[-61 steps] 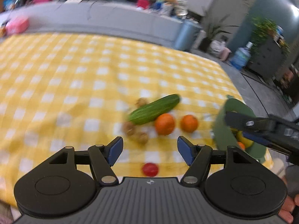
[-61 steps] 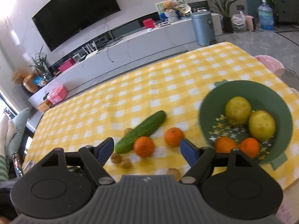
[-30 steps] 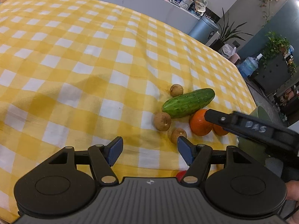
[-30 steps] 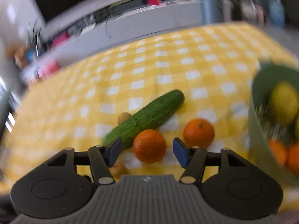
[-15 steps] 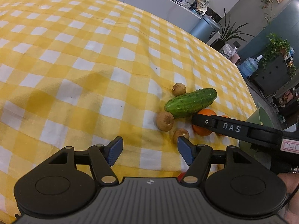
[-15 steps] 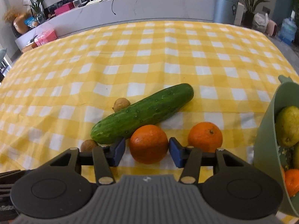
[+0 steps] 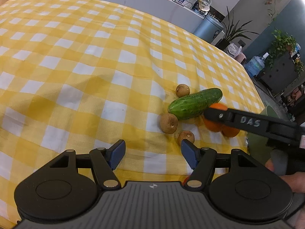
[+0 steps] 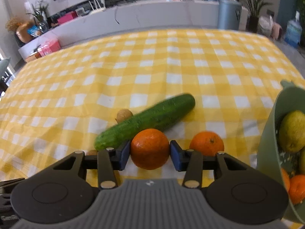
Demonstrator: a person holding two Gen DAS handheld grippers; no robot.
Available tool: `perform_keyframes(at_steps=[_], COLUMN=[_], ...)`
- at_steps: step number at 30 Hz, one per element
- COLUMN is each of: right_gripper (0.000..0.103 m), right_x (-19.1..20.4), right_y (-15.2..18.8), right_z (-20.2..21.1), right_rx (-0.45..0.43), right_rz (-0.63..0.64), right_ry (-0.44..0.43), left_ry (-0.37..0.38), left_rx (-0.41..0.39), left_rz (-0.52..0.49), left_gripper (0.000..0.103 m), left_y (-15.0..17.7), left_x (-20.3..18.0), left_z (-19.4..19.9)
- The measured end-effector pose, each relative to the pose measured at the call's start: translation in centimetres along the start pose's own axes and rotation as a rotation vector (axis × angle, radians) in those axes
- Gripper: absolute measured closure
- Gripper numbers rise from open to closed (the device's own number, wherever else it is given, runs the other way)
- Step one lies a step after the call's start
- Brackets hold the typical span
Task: Organize fruits
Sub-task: 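Close the right gripper on the orange and lift it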
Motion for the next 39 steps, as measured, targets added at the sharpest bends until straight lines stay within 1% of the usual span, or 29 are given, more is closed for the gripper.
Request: perform_keyframes(at_steps=[3,6,8,10,16,21,24,27,32,36,38,39], right_gripper=[0.061,0.061,0.061,0.061,0.061,0.061,0.061,0.061,0.061,0.061,0.061,0.061], right_x=[0.4,0.2,-0.1,-0.6,-2.2,-3.6,-4.7,-6.1,-7.8,-8.6,-8.9,-9.0], right_y=[-0.4,-0.8,-1.2,-1.6,-2.5,-2.7,-2.8,-3.1,-2.9,-2.8,-2.7,-2.6], right_z=[0.9,2.0,3.1,4.4,7.8,9.2,9.7,10.2,10.8,10.8,10.9,11.0], right_rx=[-0.033,-0.063,-0.103,-0.14,-0.232,-0.264,-0.278,-0.294,-0.313,-0.313,-0.317,-0.319], right_rz=[0.012,-0.003,-0.022,-0.045,-0.099,-0.139,-0.182,-0.249,-0.296,-0.329,-0.341,-0.343], right_ry=[-0.019,-0.032,-0.045,-0.061,-0.095,-0.103,-0.101,-0.1,-0.079,-0.073,-0.076,-0.077], left_ry=[0.001,0.013,0.013,0.04,0.141,0.184,0.185,0.189,0.161,0.143,0.122,0.099], left_rx=[-0.032,-0.087,-0.138,-0.173,-0.225,-0.219,-0.234,-0.204,-0.174,-0.155,-0.15,-0.141], left_rz=[-0.045,-0.097,-0.118,-0.16,-0.241,-0.291,-0.294,-0.329,-0.414,-0.454,-0.465,-0.47], left_gripper=[0.025,0.025,0.025,0.025,0.025,0.025,0.025,0.025,0.025,0.027,0.027,0.027], left_y=[-0.1,-0.2,-0.4,-0.4,-0.2,0.1,0.1,0.6,1.2,1.3,1.1,1.0], left_x=[-0.8,-1.9,-2.5,-3.5,-6.6,-9.3,-10.4,-11.6,-13.6,-14.8,-15.1,-15.2], left_z=[0.3,0.9,1.5,2.0,2.3,1.1,0.2,-1.0,-2.7,-3.9,-4.5,-4.9])
Point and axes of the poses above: each gripper's, at about its wrist camera, not at the fingertips, and z roughly against the way its jaws point, x to its left, y to its underside, the point moved 9 cm from there along -z, roughly the way its jaws point, and after that the axes turned 3 degrees about -z, right-handed, at the moved point
